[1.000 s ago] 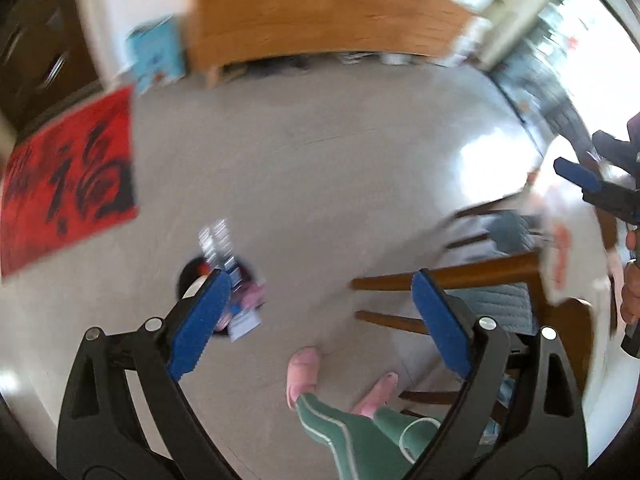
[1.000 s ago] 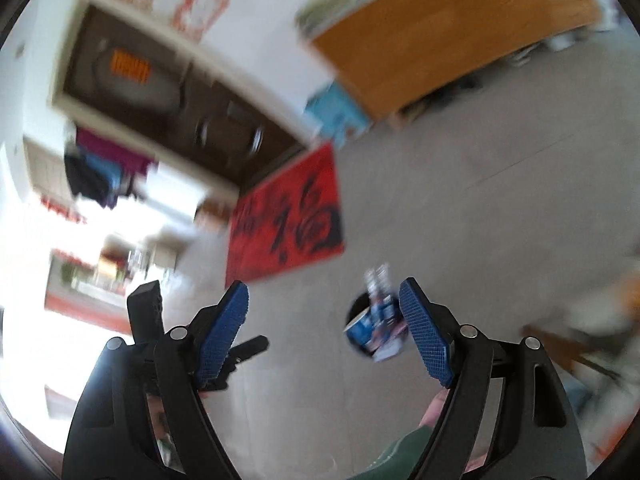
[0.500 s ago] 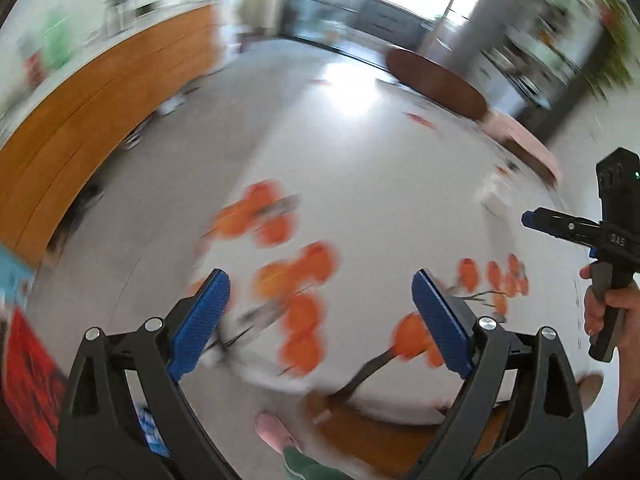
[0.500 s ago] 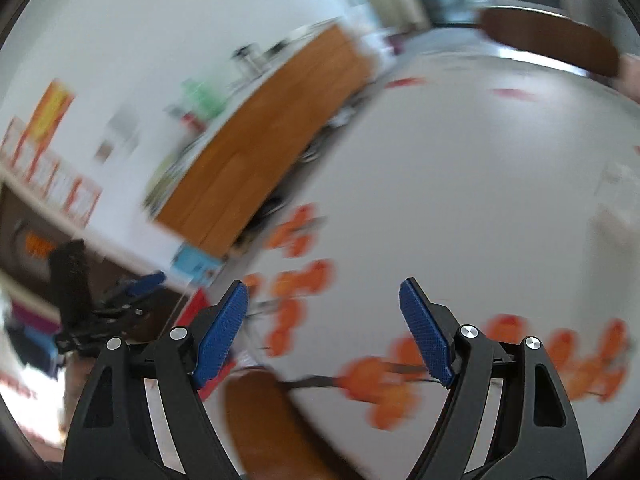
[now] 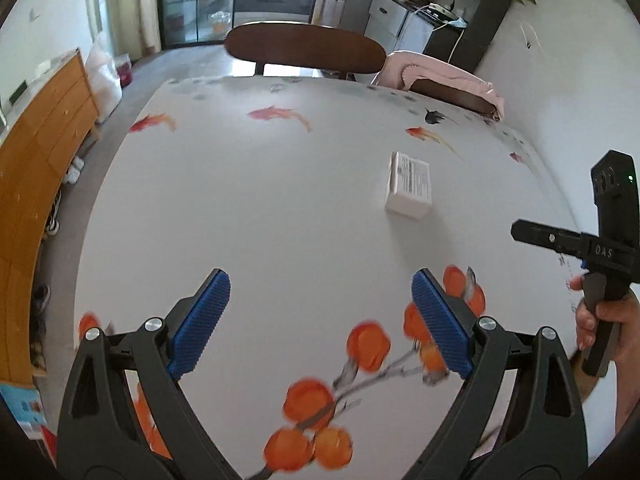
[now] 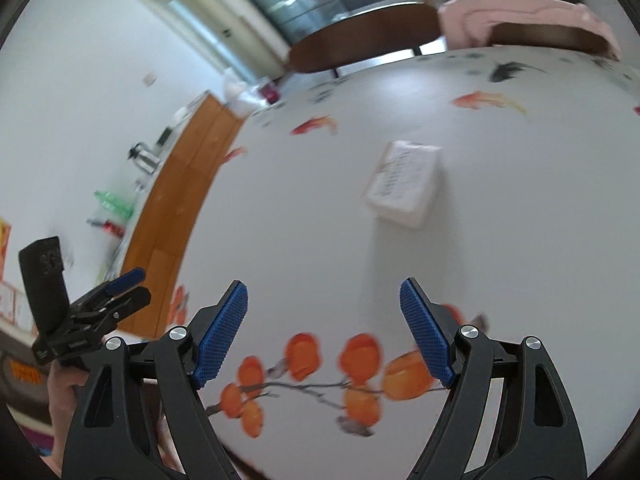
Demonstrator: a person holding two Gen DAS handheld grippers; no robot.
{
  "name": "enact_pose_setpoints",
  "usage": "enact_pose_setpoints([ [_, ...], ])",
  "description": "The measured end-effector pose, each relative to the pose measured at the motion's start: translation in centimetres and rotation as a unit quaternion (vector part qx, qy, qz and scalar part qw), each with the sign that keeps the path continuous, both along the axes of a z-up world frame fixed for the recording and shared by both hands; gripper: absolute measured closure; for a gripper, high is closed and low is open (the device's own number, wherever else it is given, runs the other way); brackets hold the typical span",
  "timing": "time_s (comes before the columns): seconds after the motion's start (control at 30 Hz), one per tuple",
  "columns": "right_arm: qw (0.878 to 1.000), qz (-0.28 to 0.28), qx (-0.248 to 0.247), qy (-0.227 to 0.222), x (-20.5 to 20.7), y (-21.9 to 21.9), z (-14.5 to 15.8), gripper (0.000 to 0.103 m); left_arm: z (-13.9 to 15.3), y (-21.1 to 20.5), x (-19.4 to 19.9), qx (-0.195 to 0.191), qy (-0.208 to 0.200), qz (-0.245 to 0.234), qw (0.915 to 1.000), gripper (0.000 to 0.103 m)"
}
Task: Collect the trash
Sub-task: 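Move both grippers back over the table toward the white box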
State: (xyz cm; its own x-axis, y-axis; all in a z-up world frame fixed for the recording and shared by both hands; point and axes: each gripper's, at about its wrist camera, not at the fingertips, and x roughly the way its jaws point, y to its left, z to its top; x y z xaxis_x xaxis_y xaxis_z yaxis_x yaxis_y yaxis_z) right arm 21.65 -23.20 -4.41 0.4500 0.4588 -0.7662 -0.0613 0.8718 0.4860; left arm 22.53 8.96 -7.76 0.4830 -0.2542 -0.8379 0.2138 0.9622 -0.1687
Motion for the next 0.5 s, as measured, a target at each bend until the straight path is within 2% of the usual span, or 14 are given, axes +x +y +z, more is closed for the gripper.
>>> enact_pose_setpoints([
  [0.07,0.999,-0.027,-0.017,0.001,1.0,-1.2,-0.8,0.018,-0.2,-1.3,1.0,0.018,-0.016,0.006,0.9997,0.007],
  [0.17,0.999,-0.045,-0.011,0.011,2.4,-1.8,-1.9,0.018,-1.2,-3.0,3.0,0.012,-0.001,0.003,0.9999,0.007],
  [0.3,0.998,-0.060,-0.018,0.019,4.4,-1.8,-2.8,0.018,-1.6,-3.8,3.8,0.034,-0.007,-0.001,0.9994,0.007],
  [0.5,0.996,-0.074,-0.032,0.027,7.5,-0.7,-3.4,0.015,-2.6,-4.0,5.5,0.037,-0.001,0.009,0.9993,0.007],
])
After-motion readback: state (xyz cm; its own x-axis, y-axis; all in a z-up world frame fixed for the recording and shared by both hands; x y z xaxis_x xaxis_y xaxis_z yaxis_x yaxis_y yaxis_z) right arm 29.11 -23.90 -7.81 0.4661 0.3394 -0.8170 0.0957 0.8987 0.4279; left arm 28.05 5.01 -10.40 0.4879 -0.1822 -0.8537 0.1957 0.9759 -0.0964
